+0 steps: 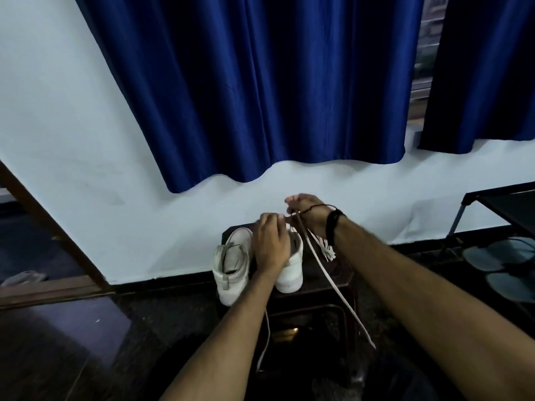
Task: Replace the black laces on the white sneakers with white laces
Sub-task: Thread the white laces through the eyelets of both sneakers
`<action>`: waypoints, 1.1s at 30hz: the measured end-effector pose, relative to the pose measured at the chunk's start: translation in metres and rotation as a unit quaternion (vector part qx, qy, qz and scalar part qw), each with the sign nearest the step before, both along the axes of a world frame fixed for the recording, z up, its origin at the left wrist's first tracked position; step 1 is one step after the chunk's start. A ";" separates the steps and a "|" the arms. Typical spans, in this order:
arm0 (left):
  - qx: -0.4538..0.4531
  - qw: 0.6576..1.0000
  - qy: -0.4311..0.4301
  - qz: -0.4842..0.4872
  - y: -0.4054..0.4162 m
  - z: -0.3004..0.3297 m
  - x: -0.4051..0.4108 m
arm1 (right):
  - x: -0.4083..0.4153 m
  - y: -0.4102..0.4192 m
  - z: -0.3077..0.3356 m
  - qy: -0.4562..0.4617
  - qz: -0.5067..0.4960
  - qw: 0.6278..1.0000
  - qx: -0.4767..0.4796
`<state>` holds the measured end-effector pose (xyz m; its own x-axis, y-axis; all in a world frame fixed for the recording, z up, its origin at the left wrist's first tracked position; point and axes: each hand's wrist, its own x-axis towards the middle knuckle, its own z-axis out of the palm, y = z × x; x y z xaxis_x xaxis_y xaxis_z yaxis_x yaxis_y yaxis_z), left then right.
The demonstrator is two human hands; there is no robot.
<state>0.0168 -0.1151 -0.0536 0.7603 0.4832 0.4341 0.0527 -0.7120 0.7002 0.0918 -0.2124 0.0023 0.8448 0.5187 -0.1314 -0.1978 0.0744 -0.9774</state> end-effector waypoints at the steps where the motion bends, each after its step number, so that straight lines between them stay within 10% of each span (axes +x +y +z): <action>1: -0.223 0.971 0.046 -0.074 -0.007 0.019 -0.003 | -0.001 -0.003 0.006 0.020 0.007 0.999 0.039; 3: -0.466 0.852 0.152 -0.186 -0.012 0.038 -0.009 | -0.001 -0.011 0.014 0.025 0.011 0.999 0.044; 5: -0.469 0.822 0.207 -0.247 -0.008 0.045 -0.024 | -0.002 -0.022 0.022 -0.005 0.005 1.000 0.001; 12: -0.271 0.895 0.280 -0.214 0.079 0.073 -0.064 | 0.010 -0.061 -0.006 -0.142 -0.011 0.954 -0.264; 17: -0.180 0.934 0.269 -0.154 0.105 0.107 -0.084 | -0.013 -0.058 -0.021 -0.293 0.154 0.698 -0.635; 18: -0.157 0.940 0.256 -0.161 0.102 0.108 -0.083 | -0.022 -0.050 -0.018 -0.324 0.124 0.693 -0.631; 20: -0.124 0.943 0.244 -0.190 0.083 0.107 -0.078 | -0.035 -0.031 -0.008 -0.323 0.114 0.841 -0.419; 22: -0.111 0.947 0.228 -0.200 0.062 0.103 -0.069 | -0.049 -0.013 0.007 -0.124 0.202 0.965 -0.112; 33: -0.147 0.943 0.250 -0.165 0.050 0.059 -0.030 | -0.019 -0.026 -0.055 -0.271 0.130 0.938 -0.172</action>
<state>-0.0130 -0.0651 0.0058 0.9644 0.2276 -0.1348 0.2383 -0.5264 0.8161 0.0725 -0.2383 -0.0526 0.6869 0.7218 0.0844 0.3674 -0.2448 -0.8972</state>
